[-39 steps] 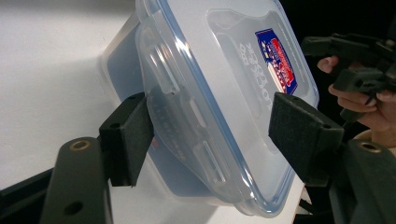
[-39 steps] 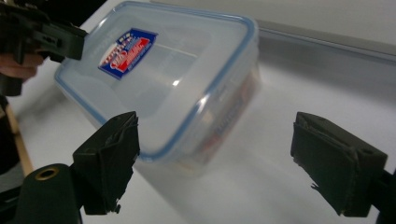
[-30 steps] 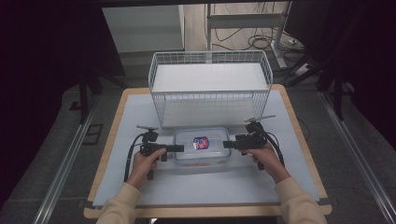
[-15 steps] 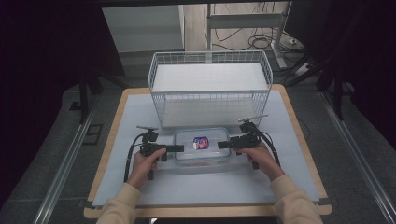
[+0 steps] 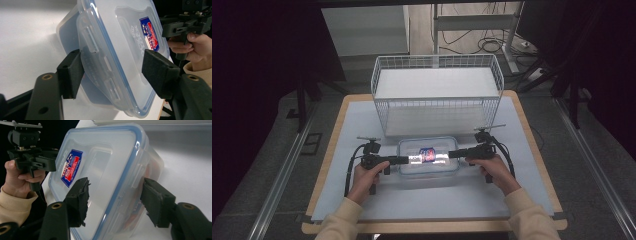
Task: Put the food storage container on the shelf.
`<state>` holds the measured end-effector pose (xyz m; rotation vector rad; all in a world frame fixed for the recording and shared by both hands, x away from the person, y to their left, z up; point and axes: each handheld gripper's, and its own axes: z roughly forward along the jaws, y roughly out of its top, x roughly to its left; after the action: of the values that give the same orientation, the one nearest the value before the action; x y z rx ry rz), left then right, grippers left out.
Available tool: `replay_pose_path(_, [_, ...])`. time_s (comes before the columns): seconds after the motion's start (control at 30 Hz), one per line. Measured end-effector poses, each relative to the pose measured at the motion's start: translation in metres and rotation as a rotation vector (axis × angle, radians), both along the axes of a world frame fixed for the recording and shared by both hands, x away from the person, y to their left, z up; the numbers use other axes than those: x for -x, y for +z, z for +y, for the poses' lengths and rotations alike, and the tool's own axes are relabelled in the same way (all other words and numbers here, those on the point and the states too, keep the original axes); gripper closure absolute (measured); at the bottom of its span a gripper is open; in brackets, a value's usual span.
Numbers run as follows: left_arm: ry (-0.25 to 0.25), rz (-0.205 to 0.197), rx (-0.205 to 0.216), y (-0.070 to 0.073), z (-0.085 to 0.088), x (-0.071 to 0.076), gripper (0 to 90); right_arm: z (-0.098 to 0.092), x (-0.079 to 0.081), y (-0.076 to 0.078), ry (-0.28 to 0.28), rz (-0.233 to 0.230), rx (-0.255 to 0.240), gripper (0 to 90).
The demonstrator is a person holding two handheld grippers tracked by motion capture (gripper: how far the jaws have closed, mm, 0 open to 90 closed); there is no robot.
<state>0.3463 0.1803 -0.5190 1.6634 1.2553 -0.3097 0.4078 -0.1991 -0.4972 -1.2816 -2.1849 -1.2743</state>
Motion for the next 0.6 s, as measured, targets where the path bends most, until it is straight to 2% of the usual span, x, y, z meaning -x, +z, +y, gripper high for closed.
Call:
replay_pose_path(0.37, [-0.009, -0.058, -0.001, 0.004, 0.003, 0.016, 43.4, -0.004, 0.013, 0.009, 0.031, -0.056, 0.013, 48.5])
replay_pose_path(0.47, [-0.015, -0.070, 0.001, 0.005, 0.004, 0.019, 46.5, -0.007, 0.017, 0.009, 0.041, -0.069, 0.000, 50.1])
replay_pose_path(0.6, [-0.012, -0.091, -0.021, 0.007, 0.002, 0.025, 46.9, -0.007, 0.023, 0.010, 0.046, -0.094, 0.007, 50.5])
